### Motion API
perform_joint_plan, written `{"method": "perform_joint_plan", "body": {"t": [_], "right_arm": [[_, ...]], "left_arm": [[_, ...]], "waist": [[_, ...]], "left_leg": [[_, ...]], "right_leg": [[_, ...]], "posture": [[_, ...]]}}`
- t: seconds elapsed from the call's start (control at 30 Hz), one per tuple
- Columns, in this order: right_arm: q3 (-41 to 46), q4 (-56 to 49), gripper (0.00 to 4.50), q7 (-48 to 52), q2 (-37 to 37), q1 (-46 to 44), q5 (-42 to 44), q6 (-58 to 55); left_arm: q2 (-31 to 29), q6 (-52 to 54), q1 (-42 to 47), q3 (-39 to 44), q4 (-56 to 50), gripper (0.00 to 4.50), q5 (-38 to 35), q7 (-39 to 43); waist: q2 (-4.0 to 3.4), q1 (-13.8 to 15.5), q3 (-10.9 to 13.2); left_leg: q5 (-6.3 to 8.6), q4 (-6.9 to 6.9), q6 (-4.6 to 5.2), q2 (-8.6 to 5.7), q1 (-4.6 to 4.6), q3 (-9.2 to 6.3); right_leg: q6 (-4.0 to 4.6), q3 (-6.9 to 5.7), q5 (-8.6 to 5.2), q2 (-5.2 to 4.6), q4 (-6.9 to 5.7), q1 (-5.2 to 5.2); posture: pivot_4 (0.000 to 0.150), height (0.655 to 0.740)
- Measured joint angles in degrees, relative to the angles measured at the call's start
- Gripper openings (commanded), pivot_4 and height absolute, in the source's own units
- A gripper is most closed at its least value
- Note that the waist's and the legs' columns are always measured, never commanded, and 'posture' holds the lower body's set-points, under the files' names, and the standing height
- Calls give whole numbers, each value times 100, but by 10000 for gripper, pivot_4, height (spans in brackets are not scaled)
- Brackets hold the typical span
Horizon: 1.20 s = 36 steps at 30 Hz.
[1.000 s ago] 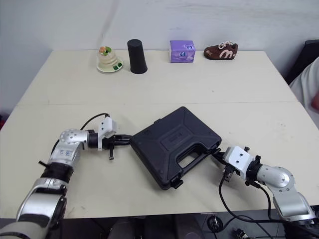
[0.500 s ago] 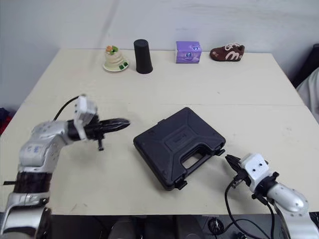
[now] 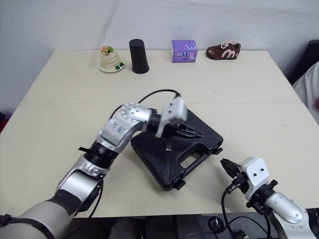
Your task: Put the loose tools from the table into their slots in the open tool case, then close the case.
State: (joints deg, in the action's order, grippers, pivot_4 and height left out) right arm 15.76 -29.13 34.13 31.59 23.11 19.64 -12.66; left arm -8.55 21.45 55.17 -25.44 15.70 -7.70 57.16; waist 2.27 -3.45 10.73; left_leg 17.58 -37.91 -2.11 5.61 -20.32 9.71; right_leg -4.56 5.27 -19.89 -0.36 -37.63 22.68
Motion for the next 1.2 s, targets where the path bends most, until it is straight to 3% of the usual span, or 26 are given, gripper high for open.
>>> {"method": "perform_joint_plan", "body": {"t": [0.17, 0.57, 1.2], "right_arm": [[-137, -6, 0, -116, -89, -84, -73, -16], [-404, 400, 0, -153, -99, -730, -442, 87], [-544, 396, 0, 208, -26, -1161, -272, -342]], "left_arm": [[718, -427, 283, -314, 1226, 501, 676, -664], [729, -786, 247, -487, 1388, 501, 1128, -504], [584, -566, 152, -457, 1255, 501, 1239, -450]], "waist": [[1, 15, 1], [62, 14, -66], [79, -149, -108]], "left_leg": [[11, 0, 26, -14, -10, -4], [22, 6, 35, -4, 8, -8], [28, 14, 33, 11, 19, -19]], "right_leg": [[-4, 4, 2, -7, 16, 1], [4, -7, -2, -9, 23, -23], [12, -1, -4, -11, 22, -27]], "posture": [[1500, 7400], [1500, 7400], [1500, 7400]]}}
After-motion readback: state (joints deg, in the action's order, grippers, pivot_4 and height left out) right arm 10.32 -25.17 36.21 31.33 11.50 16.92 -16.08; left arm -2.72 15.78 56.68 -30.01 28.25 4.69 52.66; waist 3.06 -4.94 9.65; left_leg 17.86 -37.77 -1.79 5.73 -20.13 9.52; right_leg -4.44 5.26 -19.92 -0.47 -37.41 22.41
